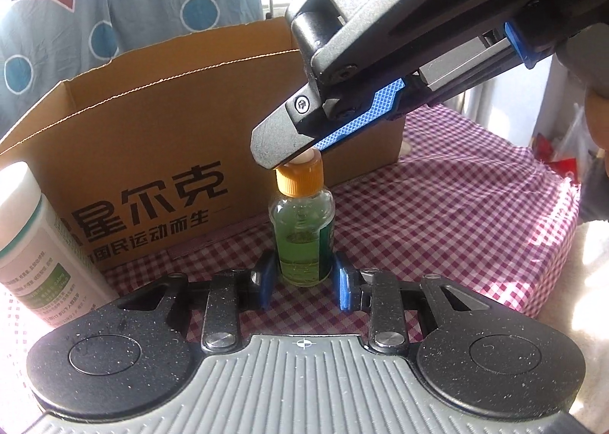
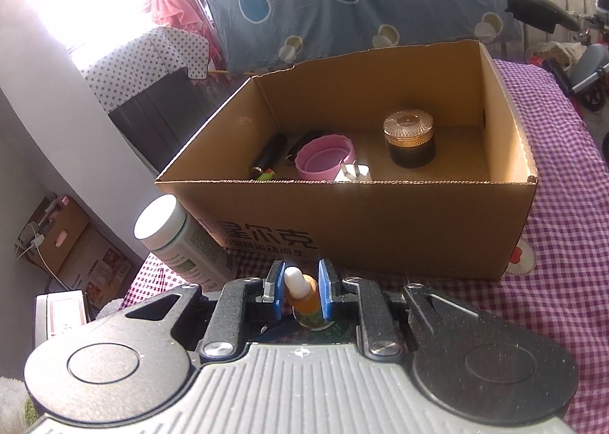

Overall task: Organize rigid objects
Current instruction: 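Lower the right gripper around the dropper bottle's orange cap, then close the right gripper on the dropper bottle and carry it into the box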

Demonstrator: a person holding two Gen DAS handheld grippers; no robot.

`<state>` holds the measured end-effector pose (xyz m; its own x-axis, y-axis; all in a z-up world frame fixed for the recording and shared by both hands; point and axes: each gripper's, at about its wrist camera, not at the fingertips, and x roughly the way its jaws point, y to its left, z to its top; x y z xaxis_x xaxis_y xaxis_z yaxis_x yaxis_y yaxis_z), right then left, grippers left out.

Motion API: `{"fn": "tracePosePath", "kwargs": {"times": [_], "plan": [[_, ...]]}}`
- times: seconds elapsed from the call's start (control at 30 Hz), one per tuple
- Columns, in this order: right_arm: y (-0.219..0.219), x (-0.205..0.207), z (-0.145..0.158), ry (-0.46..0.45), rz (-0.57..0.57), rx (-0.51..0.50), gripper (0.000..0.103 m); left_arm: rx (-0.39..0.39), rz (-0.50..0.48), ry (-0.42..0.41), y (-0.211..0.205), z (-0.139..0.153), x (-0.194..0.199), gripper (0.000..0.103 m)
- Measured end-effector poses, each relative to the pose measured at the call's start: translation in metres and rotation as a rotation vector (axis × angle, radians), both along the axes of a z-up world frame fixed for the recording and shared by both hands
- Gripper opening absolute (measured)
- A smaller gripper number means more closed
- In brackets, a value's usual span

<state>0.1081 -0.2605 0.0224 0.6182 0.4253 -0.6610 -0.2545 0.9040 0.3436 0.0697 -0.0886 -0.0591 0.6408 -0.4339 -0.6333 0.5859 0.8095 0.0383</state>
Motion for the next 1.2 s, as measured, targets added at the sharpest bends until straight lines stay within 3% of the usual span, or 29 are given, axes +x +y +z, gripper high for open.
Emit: {"fn": "tracePosePath", "kwargs": {"times": [0.27, 0.57, 0.77, 0.9, 1.07, 1.2], "plan": [[0.014, -0.012, 0.021, -0.029, 0.037, -0.06, 0.02, -0.04, 0.029, 0.011, 0.007, 0.015, -0.006, 0.03], [0.008, -0.022, 0.099, -0.179, 0.09, -0.077, 0.02, -0.104, 0.046, -0.057, 0.007, 0.092, -0.005, 0.03], [-0.009, 0.014, 0.137, -0.238, 0.081, -0.091, 0.02, -0.17, 0.041, -0.062, -0.014, 0.131, 0.039, 0.03], [-0.025, 0.06, 0.131, -0.183, 0.071, -0.075, 0.02, -0.175, 0.038, 0.022, -0.032, 0.128, 0.078, 0.03], [-0.045, 0.114, 0.094, -0.067, 0.076, -0.03, 0.02, -0.147, 0.073, 0.211, -0.048, 0.103, 0.131, 0.03], [-0.057, 0.141, 0.064, -0.014, 0.083, -0.008, 0.02, -0.094, 0.105, 0.289, -0.058, 0.084, 0.155, 0.03]]}}
